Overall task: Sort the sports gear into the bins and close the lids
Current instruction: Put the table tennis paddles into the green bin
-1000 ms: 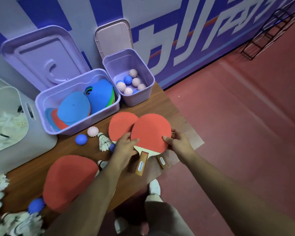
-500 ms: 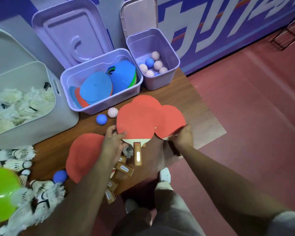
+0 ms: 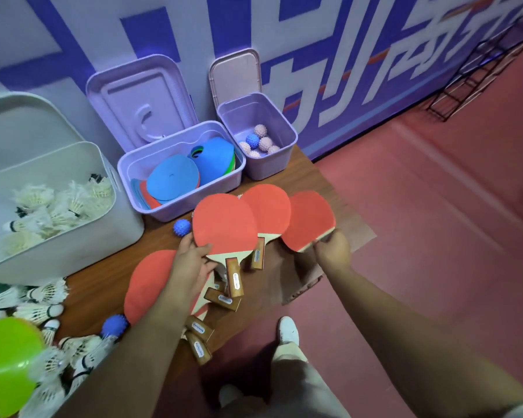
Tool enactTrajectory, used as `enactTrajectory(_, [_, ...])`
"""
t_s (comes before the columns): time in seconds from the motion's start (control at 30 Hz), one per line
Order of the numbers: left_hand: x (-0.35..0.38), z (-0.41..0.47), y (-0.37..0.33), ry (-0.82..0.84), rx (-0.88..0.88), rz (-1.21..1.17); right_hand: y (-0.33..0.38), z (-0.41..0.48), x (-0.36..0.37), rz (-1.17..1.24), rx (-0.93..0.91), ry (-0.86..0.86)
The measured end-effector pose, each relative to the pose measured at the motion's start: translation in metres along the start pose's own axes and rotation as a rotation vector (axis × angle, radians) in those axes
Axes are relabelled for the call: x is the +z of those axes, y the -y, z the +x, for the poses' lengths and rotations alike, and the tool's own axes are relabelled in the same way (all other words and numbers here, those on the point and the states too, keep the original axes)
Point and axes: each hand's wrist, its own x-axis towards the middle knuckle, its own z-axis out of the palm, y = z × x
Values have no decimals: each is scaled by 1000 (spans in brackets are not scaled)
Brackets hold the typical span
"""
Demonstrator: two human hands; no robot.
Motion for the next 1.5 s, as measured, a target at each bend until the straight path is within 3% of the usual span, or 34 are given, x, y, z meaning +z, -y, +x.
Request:
enactTrajectory(0.13, [-8,-19,-18,20,15,-17,15,-24,-13,-76,-140,-76])
enactTrajectory(0.27, [-23,-33,-31,-8,29,-2,36,-53,-20,-265,-297,-260])
enactTrajectory(0.43, [-33,-41,-42,-15,64,-30,48,-59,-22,-99,-260,-336])
enactTrajectory(0.5, [-35,-43,-45,-19,70,-40,53,-62,-19,63,-232,-260])
enactTrajectory(0.63, [-42,-45,-58,-35,92,-91,66,-60,6,378,-50,47])
enactTrajectory(0.8, [-73,-57,-92,-95,190,-174,126,-81,29,510,-71,306])
enactTrajectory(1.03, [-163,-98,-130,-237,393,-337,215,-108,89,384,-266,597])
enactTrajectory(1.2, [-237,-150,-150,-435,522,-441,273,-169,144,296,-347,786])
enactTrajectory(1.37, [-317,-179,-167,-609,567,-533,316,-233,207,158,-451,901])
enactTrajectory(1.5, [-381,-182,-187,-643,588,-560,349,-284,254,68,-502,993])
